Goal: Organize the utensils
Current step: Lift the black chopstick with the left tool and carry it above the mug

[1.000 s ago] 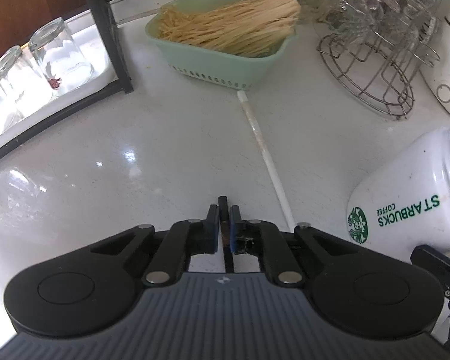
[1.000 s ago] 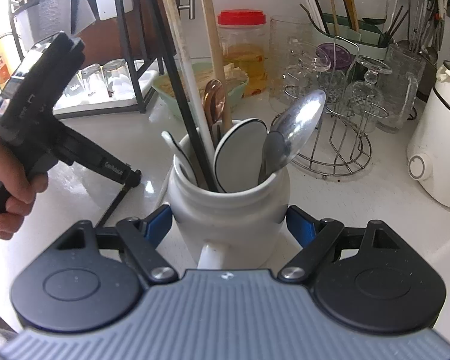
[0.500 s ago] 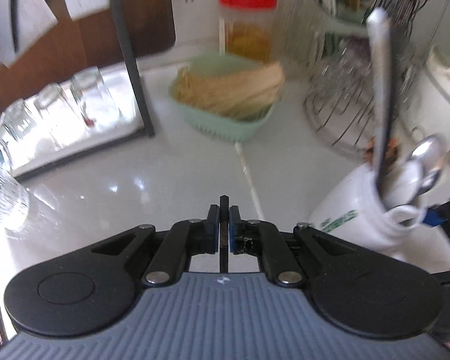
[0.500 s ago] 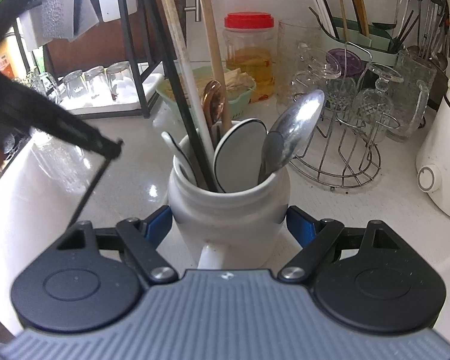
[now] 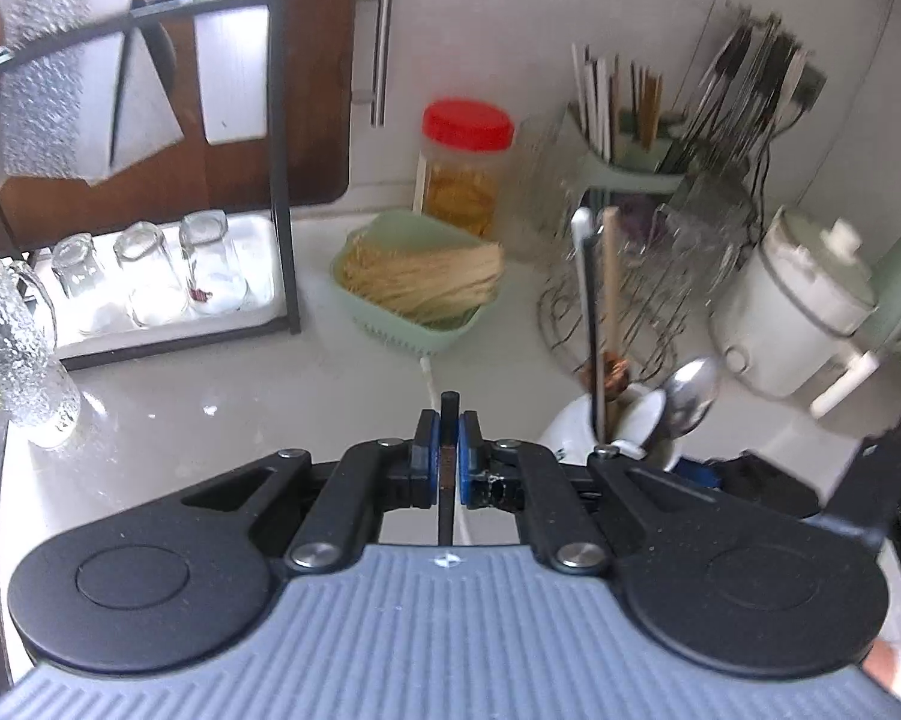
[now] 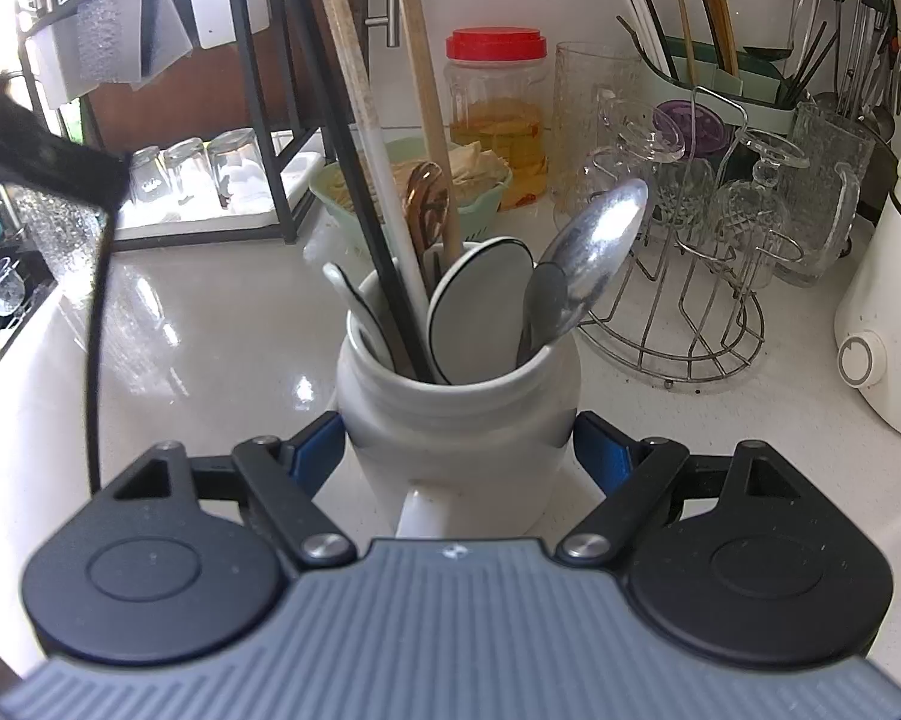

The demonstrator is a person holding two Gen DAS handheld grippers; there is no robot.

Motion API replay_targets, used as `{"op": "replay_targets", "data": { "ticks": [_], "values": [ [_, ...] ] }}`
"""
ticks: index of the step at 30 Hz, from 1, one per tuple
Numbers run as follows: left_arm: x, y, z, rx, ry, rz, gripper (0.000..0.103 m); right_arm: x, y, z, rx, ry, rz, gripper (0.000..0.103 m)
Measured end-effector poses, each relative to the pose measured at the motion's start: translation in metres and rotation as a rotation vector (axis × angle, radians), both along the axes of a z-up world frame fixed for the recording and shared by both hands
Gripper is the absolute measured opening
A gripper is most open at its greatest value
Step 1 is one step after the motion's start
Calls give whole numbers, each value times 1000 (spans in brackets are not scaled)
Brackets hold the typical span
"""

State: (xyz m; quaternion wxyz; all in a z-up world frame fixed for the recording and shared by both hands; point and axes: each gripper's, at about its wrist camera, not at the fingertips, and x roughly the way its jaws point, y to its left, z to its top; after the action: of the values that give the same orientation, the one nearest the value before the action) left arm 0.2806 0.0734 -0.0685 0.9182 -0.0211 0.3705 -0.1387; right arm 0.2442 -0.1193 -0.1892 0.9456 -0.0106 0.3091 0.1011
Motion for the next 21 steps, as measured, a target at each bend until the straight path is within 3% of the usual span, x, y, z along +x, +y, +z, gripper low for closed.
{"op": "replay_targets", "data": {
  "ticks": [8,21],
  "values": [
    [-23,7,31,-54,-60,5,7,0,0,-1,7,-5,-6,86],
    [-28,-7,57,-54,-107,-61,7,-2,0,-2,9,-26,-10,86]
  ]
}}
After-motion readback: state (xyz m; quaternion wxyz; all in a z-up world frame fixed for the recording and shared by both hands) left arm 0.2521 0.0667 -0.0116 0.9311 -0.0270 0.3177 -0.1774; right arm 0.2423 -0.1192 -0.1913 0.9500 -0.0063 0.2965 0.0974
